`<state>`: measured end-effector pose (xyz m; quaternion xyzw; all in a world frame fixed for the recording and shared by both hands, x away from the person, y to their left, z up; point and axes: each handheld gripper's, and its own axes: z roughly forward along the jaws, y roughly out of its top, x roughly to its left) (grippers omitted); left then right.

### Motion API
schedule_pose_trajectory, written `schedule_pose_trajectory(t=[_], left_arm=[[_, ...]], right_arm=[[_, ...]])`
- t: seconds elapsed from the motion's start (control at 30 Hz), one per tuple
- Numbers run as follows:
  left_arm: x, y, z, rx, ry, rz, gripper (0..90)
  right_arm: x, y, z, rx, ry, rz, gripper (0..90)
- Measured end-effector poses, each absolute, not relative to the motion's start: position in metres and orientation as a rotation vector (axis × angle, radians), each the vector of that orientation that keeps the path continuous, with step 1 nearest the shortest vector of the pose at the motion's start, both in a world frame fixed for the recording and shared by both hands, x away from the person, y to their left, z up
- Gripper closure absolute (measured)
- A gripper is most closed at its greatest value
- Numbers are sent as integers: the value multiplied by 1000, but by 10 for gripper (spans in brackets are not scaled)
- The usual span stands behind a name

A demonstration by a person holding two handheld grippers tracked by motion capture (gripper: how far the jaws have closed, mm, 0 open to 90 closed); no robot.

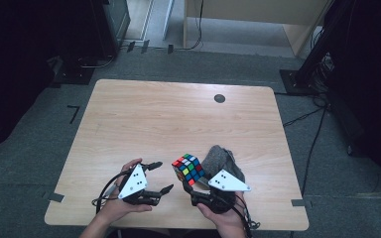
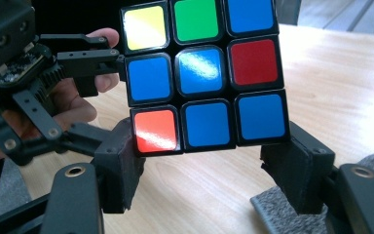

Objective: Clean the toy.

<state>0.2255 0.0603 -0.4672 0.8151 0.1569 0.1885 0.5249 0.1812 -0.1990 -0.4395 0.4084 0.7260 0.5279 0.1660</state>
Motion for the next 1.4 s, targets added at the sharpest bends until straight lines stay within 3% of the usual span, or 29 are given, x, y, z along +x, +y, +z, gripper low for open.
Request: schedule_pose_trajectory(t=[0.23,0.57,0.93,1.13,1.27,1.4], left_arm=[[219,51,-472,2002,326,557,208],[209,34,-478,2040,267,591,210],[208,35,-477,2008,294,603,326],[207,37,-475,1998,284,574,336],[204,33,-476,2023,240,569,336],[202,30,-478,2040,217,574,336]], right_arm=[[180,-187,-440,1231,2119,1523,344],[180,-180,-445,1340,2147,1541,345],[179,-172,-449,1367,2150,1533,339],[181,-176,-445,1391,2104,1555,189],[182,-177,-445,1439,2095,1606,195],[184,-180,-446,1500,2074,1665,276]])
